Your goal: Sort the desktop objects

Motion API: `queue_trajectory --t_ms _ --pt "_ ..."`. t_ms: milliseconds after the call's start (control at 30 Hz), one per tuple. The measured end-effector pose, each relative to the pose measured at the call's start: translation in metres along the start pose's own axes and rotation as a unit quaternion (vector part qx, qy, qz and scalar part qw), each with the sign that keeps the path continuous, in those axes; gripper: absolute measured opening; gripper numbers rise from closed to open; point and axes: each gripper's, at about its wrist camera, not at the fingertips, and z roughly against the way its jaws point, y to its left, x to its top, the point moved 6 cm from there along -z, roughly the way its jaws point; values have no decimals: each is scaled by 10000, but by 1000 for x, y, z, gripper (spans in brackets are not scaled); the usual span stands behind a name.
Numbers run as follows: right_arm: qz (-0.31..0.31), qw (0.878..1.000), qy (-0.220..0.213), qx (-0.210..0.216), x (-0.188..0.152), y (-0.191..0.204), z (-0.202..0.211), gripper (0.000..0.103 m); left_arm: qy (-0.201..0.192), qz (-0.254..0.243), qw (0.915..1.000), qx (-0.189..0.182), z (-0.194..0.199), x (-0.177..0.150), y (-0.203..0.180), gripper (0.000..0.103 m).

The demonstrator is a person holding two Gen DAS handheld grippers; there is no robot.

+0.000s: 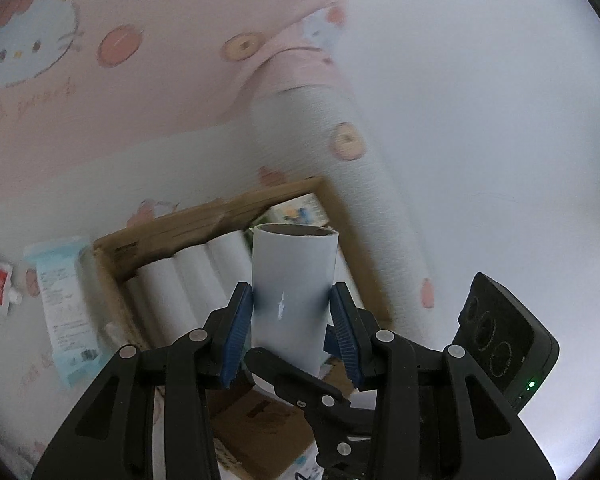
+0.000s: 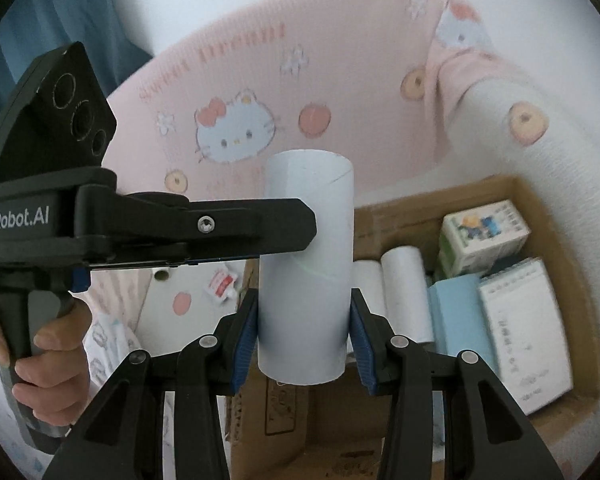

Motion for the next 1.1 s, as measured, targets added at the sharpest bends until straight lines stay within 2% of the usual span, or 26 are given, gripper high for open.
queue_trajectory --t_ms 167,433,600,667,800,967,1033,1100 --pt "-37 9992 301 252 -1 -4 -26 40 71 192 9996 176 -12 5 18 44" --pt "-27 9969 781 31 -3 -10 -53 40 427 388 9970 516 -35 8 32 44" --pt "-149 9955 922 171 -5 -18 -60 40 635 439 9944 725 -45 6 37 44" --pt "-93 9942 1052 181 -9 -17 -64 40 779 623 9895 1042 -49 3 43 44" --pt "20 9937 1120 38 -8 -19 -71 40 904 436 9843 1451 -57 2 42 43" --pt "-20 9909 1342 -118 -9 -26 -80 40 1122 545 9811 1481 -66 -4 48 43" --pt "-62 9890 1472 -151 -11 -28 -83 40 1089 607 9805 1516 -67 -4 53 42" --pt "-142 9897 1395 -303 -8 -33 -85 40 1034 569 9804 1578 -68 -3 55 41"
